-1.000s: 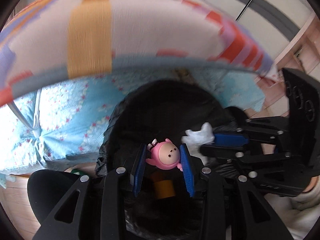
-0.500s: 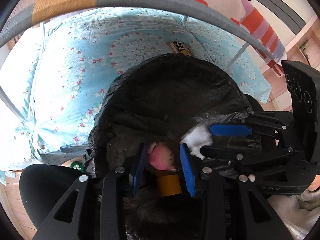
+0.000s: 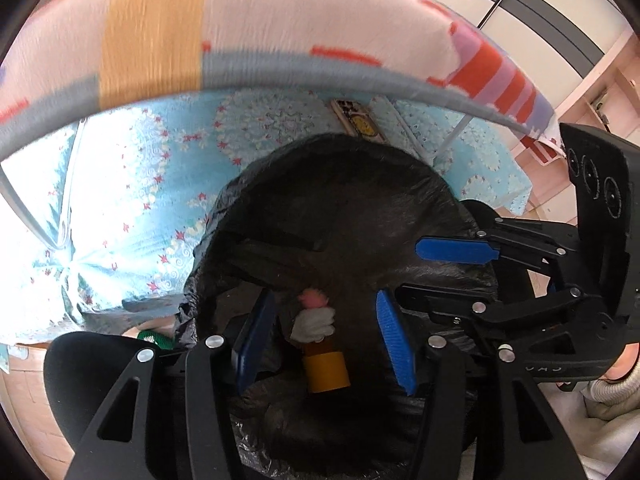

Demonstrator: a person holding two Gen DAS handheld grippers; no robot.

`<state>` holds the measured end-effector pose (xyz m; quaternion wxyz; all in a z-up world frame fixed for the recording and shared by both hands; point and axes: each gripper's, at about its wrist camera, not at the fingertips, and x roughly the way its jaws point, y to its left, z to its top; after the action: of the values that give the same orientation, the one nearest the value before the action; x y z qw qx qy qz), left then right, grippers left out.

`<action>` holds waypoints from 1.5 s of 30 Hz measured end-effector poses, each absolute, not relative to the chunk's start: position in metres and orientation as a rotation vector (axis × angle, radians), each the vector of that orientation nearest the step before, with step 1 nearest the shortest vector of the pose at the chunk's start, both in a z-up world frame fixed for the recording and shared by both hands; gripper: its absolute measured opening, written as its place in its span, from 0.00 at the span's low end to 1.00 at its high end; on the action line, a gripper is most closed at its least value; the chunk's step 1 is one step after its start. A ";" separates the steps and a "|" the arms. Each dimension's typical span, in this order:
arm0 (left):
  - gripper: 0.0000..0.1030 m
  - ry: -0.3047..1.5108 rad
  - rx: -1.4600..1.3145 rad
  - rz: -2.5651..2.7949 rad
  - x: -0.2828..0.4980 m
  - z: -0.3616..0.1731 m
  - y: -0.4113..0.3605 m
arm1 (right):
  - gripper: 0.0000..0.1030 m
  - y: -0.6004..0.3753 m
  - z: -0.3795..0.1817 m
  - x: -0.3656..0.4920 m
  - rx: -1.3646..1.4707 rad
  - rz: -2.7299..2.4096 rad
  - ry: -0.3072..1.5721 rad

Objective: Collect trash
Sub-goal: 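Move both tools back up over the bedspread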

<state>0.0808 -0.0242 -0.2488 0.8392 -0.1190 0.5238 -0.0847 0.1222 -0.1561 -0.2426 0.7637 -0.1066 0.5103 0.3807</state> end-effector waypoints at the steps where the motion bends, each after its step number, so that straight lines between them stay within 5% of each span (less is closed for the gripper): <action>1: 0.49 1.104 -0.250 -0.182 0.080 -0.247 -0.024 | 0.44 -0.157 -0.241 0.123 -0.219 0.834 1.110; 45: 0.49 0.776 -0.108 -0.096 0.102 -0.088 0.041 | 0.44 -0.157 -0.116 0.146 -0.221 0.928 0.790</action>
<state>0.1016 0.0412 -0.0876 0.9231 -0.0525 0.3781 -0.0470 0.1464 -0.1567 -0.1161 0.8143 -0.1037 0.3700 0.4350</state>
